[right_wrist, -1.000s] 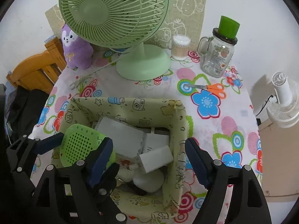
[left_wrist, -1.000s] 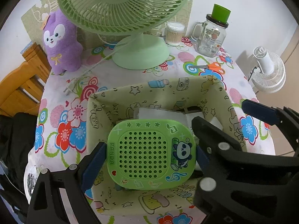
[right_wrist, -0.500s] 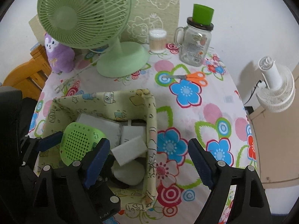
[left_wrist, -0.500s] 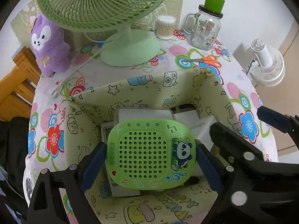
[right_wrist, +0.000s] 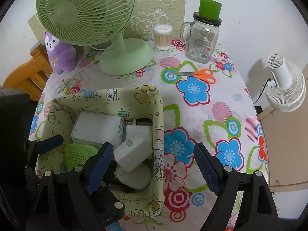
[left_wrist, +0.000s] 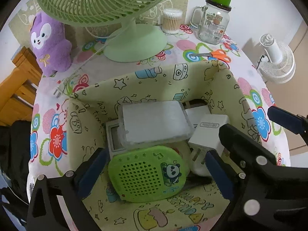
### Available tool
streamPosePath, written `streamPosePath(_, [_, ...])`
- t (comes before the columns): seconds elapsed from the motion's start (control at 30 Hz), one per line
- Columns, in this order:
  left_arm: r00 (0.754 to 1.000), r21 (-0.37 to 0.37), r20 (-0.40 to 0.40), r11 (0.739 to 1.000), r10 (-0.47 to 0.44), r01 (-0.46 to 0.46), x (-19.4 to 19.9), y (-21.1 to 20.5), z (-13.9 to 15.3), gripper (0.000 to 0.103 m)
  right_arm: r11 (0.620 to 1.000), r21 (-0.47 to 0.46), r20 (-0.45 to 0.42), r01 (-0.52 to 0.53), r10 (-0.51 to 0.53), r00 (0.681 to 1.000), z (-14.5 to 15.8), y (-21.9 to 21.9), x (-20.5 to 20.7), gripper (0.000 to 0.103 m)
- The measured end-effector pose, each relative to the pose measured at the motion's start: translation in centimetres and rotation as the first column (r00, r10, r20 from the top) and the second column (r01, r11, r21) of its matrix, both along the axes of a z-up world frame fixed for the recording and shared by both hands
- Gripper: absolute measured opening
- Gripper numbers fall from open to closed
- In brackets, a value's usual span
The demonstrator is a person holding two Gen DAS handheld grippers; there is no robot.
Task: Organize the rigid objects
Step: 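Lower and release the speaker with left tool while right tool releases the charger into the box, then withdraw both open tools up and away from the box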
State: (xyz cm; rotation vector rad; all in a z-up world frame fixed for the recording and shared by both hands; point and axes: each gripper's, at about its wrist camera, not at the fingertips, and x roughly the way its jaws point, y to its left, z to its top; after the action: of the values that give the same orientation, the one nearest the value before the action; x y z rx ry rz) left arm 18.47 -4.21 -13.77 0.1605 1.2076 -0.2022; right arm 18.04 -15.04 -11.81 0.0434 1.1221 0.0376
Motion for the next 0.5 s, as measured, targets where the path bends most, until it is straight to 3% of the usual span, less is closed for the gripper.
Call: streamPosePath(0.5, [0.998,0.016,0.058,1.000,0.000,-0.001,-2.6,1.3,3.1,0.103,1.000,0.001,0.046,0.006,-0.007,0.999,2.3,1.0,-2.4,0.088])
